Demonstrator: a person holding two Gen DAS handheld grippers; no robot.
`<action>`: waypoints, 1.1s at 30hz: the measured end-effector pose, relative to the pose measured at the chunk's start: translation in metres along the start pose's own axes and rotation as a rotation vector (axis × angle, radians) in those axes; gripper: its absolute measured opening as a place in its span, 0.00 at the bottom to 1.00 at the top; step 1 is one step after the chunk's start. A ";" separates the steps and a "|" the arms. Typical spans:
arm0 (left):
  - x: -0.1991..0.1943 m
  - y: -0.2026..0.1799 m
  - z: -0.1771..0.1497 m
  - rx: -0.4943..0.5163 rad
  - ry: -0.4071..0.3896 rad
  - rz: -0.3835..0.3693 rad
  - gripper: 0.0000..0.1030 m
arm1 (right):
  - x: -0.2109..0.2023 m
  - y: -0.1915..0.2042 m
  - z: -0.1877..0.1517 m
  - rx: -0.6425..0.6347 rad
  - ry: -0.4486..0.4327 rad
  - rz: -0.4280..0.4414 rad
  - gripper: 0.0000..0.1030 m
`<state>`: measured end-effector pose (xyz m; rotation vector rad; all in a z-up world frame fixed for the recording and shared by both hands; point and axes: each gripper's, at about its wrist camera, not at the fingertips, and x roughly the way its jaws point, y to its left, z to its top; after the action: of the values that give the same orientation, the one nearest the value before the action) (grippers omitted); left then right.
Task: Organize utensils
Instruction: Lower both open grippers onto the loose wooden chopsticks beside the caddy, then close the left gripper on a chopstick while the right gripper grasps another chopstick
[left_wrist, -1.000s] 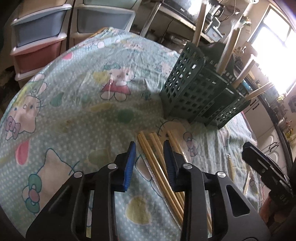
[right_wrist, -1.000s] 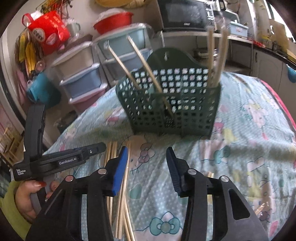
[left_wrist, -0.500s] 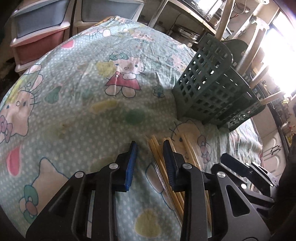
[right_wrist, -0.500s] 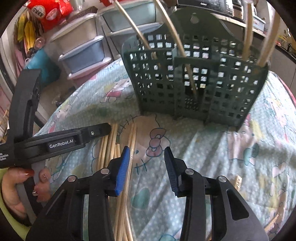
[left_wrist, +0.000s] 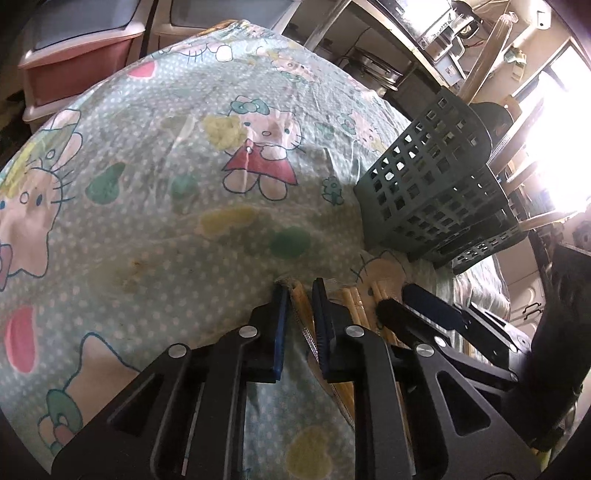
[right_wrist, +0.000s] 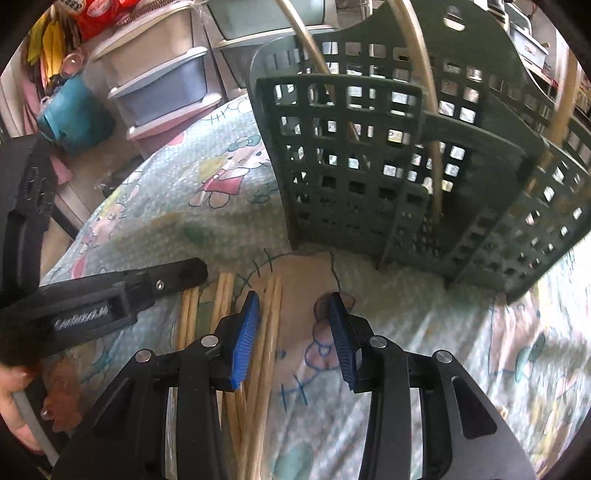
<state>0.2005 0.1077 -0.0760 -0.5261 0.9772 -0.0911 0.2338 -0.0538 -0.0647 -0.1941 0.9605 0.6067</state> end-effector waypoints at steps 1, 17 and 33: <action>0.000 0.000 0.000 -0.003 0.001 -0.002 0.10 | 0.002 0.001 0.001 -0.003 0.006 -0.005 0.36; 0.000 0.007 -0.002 -0.064 0.033 -0.065 0.10 | -0.020 -0.023 0.001 0.089 -0.047 0.040 0.06; -0.066 -0.045 0.004 0.103 -0.143 -0.100 0.03 | -0.115 -0.038 -0.014 0.124 -0.270 0.095 0.06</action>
<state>0.1730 0.0901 -0.0030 -0.4797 0.8023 -0.1896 0.1965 -0.1363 0.0165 0.0440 0.7458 0.6404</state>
